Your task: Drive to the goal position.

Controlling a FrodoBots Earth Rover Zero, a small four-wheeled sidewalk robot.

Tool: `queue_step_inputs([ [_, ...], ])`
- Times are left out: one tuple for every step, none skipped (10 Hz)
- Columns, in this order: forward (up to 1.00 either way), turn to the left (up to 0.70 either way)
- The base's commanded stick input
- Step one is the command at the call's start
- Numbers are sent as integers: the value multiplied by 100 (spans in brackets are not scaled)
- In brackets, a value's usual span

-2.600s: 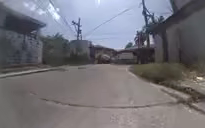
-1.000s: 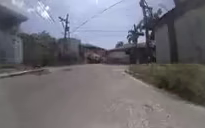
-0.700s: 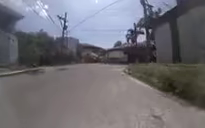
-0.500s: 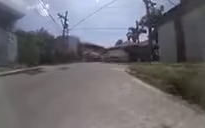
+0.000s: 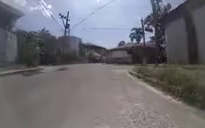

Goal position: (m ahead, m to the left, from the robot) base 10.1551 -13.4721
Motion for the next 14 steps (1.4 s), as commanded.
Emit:
queue_step_inputs([
  [100,0],
  [100,0],
  [100,0],
  [100,0],
  [100,0],
  [100,0],
  [100,0],
  [100,0],
  [100,0],
  [100,0],
  [100,0],
  [100,0],
  [100,0],
  [100,0],
])
